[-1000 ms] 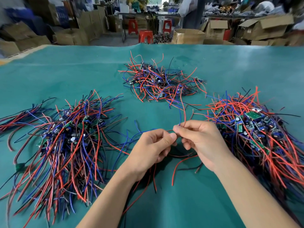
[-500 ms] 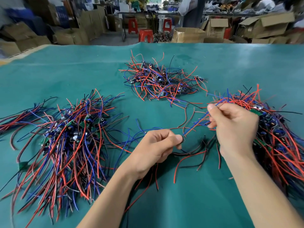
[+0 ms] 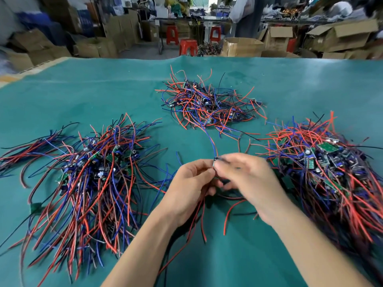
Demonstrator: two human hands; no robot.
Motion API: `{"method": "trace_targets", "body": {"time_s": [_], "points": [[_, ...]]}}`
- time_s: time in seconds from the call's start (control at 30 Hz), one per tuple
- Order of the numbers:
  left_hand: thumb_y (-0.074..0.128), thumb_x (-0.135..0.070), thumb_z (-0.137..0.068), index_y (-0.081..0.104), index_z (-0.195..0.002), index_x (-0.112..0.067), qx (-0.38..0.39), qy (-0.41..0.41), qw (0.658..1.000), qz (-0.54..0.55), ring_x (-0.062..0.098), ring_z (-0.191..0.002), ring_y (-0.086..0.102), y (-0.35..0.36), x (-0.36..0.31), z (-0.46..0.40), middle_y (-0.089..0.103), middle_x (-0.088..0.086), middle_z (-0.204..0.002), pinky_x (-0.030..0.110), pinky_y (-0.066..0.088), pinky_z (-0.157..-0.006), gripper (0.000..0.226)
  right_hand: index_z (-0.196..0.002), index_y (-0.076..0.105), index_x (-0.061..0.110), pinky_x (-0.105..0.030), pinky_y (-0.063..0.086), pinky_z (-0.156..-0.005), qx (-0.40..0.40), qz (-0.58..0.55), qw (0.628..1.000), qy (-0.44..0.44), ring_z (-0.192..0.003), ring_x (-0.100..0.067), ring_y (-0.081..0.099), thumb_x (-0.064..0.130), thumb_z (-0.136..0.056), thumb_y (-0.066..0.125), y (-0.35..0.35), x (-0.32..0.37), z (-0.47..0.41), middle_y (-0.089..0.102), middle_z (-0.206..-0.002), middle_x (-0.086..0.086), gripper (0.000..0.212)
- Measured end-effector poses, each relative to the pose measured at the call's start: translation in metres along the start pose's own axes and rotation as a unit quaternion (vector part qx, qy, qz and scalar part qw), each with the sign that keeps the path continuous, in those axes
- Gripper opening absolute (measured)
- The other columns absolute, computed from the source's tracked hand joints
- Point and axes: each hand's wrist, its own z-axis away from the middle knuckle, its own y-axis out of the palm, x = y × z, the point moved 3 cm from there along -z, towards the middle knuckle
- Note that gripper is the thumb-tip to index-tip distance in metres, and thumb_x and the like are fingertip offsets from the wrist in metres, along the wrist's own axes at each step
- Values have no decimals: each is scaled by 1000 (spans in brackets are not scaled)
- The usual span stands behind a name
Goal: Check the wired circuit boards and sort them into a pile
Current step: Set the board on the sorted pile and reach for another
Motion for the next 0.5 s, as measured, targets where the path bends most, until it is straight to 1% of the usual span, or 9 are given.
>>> {"method": "trace_targets", "body": {"time_s": [0.03, 0.07, 0.13, 0.2, 0.27, 0.33, 0.4, 0.47, 0.5], "points": [[47, 3, -99, 64, -104, 3, 6, 6, 1000, -13, 12, -62, 56, 0, 0, 0, 65, 9, -75, 18, 42, -54, 17, -91, 77, 26, -43, 59, -67, 9, 28, 999, -16, -67, -16, 68, 35, -79, 75, 4, -3, 1, 74, -76, -6, 15], [49, 2, -99, 65, -103, 3, 12, 10, 1000, -25, 13, -63, 57, 0, 0, 0, 66, 9, -74, 18, 43, -55, 16, -91, 77, 26, -47, 58, -71, -2, 37, 999, -25, -63, -17, 66, 35, -78, 75, 5, -4, 1, 73, -72, -6, 17], [50, -1, -100, 66, -100, 4, 16, 11, 999, -49, 13, -62, 60, 1, 0, 1, 69, 9, -76, 18, 45, -55, 17, -91, 78, 27, -48, 57, -75, -29, 34, 999, -22, -61, -16, 64, 41, -71, 77, 0, -5, 1, 72, -67, -4, 24], [50, -5, -102, 65, -95, 3, 15, 6, 997, -74, 14, -59, 62, 2, 1, 2, 70, 9, -76, 19, 47, -53, 19, -88, 79, 28, -43, 58, -77, -50, 48, 997, -23, -65, -13, 67, 42, -65, 80, -5, -4, 0, 74, -69, 1, 27], [50, -9, -103, 65, -91, 1, 24, 0, 996, -86, 15, -56, 63, 2, 1, 3, 70, 11, -75, 19, 46, -50, 22, -83, 79, 30, -35, 57, -77, -74, 57, 994, -49, -71, -9, 71, 35, -65, 82, -9, -2, -1, 76, -74, 6, 19], [50, -12, -103, 66, -90, -4, 50, -10, 995, -87, 15, -54, 64, 1, -2, 4, 70, 12, -75, 19, 46, -48, 22, -82, 80, 25, -33, 58, -75, -76, 30, 994, -73, -69, -12, 70, 28, -70, 81, -10, 1, -2, 76, -73, 2, 12], [49, -13, -103, 67, -93, -7, 84, -22, 992, -87, 14, -53, 64, 2, -6, 6, 70, 11, -74, 18, 45, -47, 21, -81, 80, 22, -27, 56, -70, -79, -22, 992, -95, -65, -11, 66, 17, -77, 81, -11, 4, -2, 75, -71, -3, 7], [48, -11, -103, 68, -95, -7, 109, -35, 990, -85, 14, -53, 65, 3, -8, 8, 71, 10, -72, 18, 45, -46, 22, -78, 81, 24, -19, 51, -63, -117, -70, 986, -92, -65, -7, 63, 6, -82, 81, -17, 3, -3, 75, -74, 2, 18], [47, -11, -104, 67, -95, -7, 121, -41, 988, -88, 14, -53, 65, 5, -9, 9, 71, 9, -72, 18, 45, -46, 22, -76, 81, 24, -17, 50, -60, -143, -91, 982, -87, -65, -5, 62, 3, -83, 79, -22, 2, -4, 75, -74, 5, 22]]}}
